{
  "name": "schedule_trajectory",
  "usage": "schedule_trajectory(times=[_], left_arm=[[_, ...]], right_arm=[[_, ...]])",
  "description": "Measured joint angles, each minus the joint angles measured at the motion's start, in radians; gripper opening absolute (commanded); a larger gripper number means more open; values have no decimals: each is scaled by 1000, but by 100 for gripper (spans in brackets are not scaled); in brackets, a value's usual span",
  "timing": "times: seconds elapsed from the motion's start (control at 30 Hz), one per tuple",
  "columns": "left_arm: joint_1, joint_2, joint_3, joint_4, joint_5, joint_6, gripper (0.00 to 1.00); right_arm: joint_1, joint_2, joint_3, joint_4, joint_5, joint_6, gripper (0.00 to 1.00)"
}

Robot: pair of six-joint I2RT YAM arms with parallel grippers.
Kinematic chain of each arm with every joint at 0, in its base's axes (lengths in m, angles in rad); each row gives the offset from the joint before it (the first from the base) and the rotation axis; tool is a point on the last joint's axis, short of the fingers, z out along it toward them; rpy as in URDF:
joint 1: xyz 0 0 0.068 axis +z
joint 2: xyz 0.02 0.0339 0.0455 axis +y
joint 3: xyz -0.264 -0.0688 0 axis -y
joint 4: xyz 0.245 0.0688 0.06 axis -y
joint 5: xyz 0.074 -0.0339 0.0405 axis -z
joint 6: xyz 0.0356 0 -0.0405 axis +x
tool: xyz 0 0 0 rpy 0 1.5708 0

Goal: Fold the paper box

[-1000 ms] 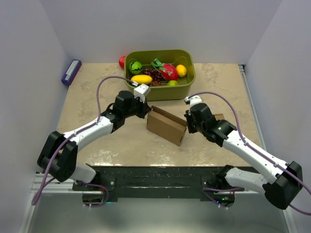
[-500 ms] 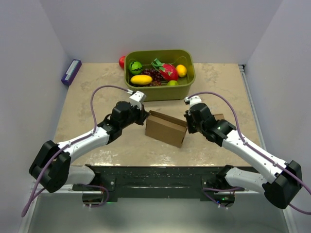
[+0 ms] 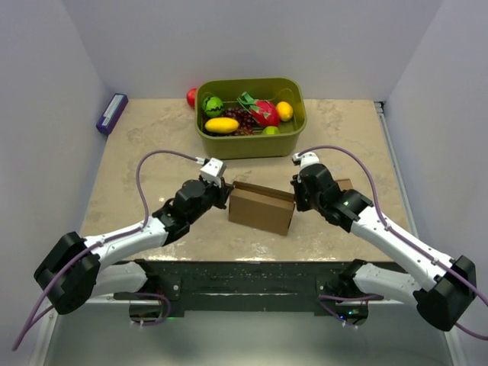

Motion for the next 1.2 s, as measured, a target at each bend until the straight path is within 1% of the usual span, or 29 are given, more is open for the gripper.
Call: schedule_trajectory(times=[0.13,0.43,0.7,0.9,1.2], left_arm=[[-23,-17,-13,5,-43,0,0],[-105,-63,-73,47,-164,7,0],[-227,-86,-138,125,-344,22,0],[-313,-93,-170,175,-470,49,0],[-379,-90,-190,215,-564,66,0]], right_arm=[[0,-6,0,-6,-5,36,0],[0,-6,0,-26,-4,156,0],[-1,-8,0,-44,-8,258,0],[-2,-20,0,-57,-16,295,0],[-2,-39,-1,-74,-32,333,0]])
